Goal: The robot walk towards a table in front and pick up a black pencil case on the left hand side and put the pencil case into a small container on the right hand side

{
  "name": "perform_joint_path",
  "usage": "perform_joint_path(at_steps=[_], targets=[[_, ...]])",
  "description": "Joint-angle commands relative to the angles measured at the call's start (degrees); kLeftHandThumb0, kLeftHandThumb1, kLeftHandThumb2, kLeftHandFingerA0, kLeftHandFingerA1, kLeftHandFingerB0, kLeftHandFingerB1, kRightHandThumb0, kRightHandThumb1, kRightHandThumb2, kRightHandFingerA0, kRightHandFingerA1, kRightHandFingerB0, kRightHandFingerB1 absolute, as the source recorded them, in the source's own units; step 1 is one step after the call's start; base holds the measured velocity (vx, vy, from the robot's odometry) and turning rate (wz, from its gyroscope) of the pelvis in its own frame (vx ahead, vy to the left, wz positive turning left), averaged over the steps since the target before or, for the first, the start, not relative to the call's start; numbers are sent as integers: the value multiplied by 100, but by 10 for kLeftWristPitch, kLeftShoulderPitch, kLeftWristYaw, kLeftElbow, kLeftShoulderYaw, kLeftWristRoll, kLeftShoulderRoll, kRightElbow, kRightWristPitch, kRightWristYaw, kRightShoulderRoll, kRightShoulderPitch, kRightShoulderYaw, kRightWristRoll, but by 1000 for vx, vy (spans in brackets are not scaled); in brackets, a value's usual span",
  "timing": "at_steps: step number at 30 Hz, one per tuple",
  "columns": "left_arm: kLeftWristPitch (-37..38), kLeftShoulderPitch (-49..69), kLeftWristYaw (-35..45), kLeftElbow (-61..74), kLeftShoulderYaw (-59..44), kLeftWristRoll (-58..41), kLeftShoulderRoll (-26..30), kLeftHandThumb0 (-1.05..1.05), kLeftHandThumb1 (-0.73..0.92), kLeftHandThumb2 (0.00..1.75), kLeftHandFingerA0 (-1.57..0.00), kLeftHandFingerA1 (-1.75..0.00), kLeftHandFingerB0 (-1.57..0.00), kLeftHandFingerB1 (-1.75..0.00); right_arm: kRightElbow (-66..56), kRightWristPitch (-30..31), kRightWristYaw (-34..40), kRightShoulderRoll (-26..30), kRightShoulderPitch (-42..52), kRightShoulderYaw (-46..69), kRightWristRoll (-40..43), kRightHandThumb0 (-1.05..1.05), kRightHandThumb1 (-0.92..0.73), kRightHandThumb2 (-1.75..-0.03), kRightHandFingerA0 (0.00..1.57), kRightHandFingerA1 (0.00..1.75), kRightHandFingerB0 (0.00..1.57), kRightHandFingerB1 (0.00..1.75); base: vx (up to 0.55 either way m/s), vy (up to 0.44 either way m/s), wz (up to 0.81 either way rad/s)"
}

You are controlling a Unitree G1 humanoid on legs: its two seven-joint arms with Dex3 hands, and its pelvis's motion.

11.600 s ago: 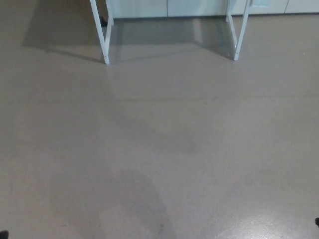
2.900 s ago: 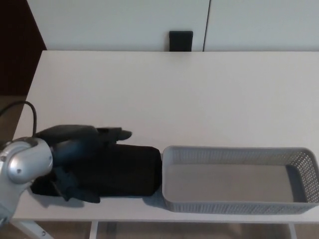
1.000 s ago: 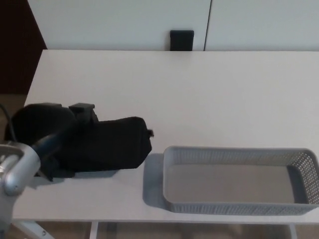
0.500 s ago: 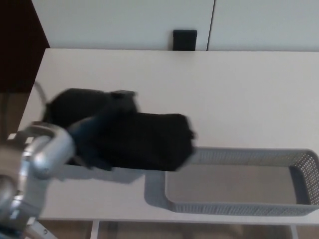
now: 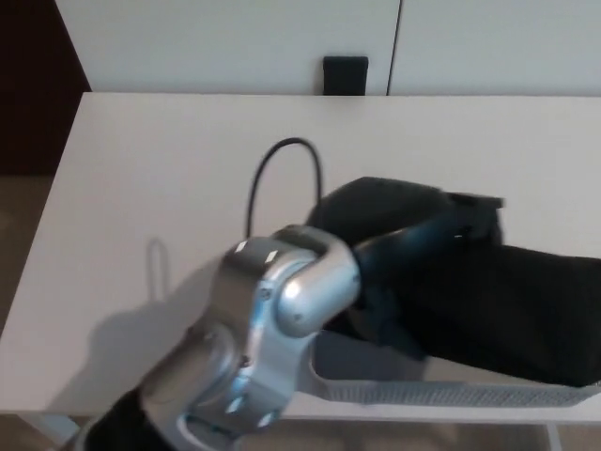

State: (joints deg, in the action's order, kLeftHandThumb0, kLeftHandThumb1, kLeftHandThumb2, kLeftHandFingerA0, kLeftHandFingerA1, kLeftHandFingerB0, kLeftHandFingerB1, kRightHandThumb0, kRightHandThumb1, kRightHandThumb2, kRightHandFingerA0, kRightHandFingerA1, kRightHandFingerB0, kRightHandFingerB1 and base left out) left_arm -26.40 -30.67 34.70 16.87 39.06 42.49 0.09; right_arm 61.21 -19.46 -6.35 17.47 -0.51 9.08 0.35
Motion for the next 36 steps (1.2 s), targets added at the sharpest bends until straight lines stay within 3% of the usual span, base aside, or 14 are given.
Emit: perform_joint_path(at_steps=[1,5,16,17,18,22,25,26,27,29,30,34,35,36], targets=[[-69,-22,15,-24,12,24,-35,-18,60,52,-73,-167,-60,-141,-1,3,10,2,-5,-2,-4,-60,-29,-73,79,68,49,59,0,0,0],[-97,-28,21,-37,13,20,-58,-17,61,53,-72,-163,-58,-141,3,2,15,4,-7,-6,-8,-61,-39,-53,84,61,52,51,0,0,0],[-145,-15,-4,-77,-9,-4,-112,-18,65,52,-68,-175,-55,-161,3,-2,13,3,-9,-11,-7,-62,-38,-53,85,61,51,50,0,0,0],[-145,-14,-6,-80,-9,-6,-113,-18,66,50,-68,-175,-52,-156,3,-2,13,3,-10,-11,-7,-63,-29,-73,80,67,48,57,0,0,0],[-142,-10,-10,-84,-10,-9,-114,-18,65,52,-68,-175,-55,-162,4,-1,14,2,-11,-11,-7,-61,-39,-53,84,62,51,50,0,0,0],[-134,6,-22,-89,-12,-17,-113,-20,66,50,-68,-175,-54,-159,-1,2,14,4,-11,-14,-11,-60,-39,-53,84,63,51,52,0,0,0],[-135,20,-31,-86,-8,-12,-103,-29,58,58,-64,-137,-60,-120,2,3,13,2,-15,-13,-8,-61,-29,-73,80,68,48,58,0,0,0],[-147,5,11,-82,5,-4,-79,-63,59,57,-55,-57,-43,-39,3,3,10,1,-17,-12,-5,-60,-29,-73,78,68,48,58,0,0,0],[-152,-2,28,-80,11,-2,-68,-63,59,57,-55,-57,-43,-39,3,3,9,1,-18,-11,-4,-60,-29,-73,78,68,48,58,0,0,0],[-136,-23,73,-78,43,14,-17,-91,57,90,-3,-9,-14,-11,2,1,22,4,-19,-21,-19,-64,-39,-53,84,63,53,55,0,0,0],[-136,-29,87,-75,55,15,1,-92,56,90,0,-4,-7,-3,2,0,28,6,-19,-27,-26,-66,-30,-75,81,69,50,60,0,0,0],[-143,-29,101,-63,53,-6,33,-96,59,95,0,0,-2,0,0,-2,28,8,-23,-31,-26,-64,-30,-74,81,68,50,60,0,0,0],[-143,-29,104,-61,52,-10,37,-96,59,96,0,0,-2,-1,0,-1,29,8,-24,-31,-27,-62,-39,-53,85,61,53,53,0,0,0],[-141,-29,114,-59,48,-18,47,-98,60,98,0,0,-1,-2,4,-1,30,9,-28,-33,-28,-64,-30,-74,81,67,51,60,0,0,0]])
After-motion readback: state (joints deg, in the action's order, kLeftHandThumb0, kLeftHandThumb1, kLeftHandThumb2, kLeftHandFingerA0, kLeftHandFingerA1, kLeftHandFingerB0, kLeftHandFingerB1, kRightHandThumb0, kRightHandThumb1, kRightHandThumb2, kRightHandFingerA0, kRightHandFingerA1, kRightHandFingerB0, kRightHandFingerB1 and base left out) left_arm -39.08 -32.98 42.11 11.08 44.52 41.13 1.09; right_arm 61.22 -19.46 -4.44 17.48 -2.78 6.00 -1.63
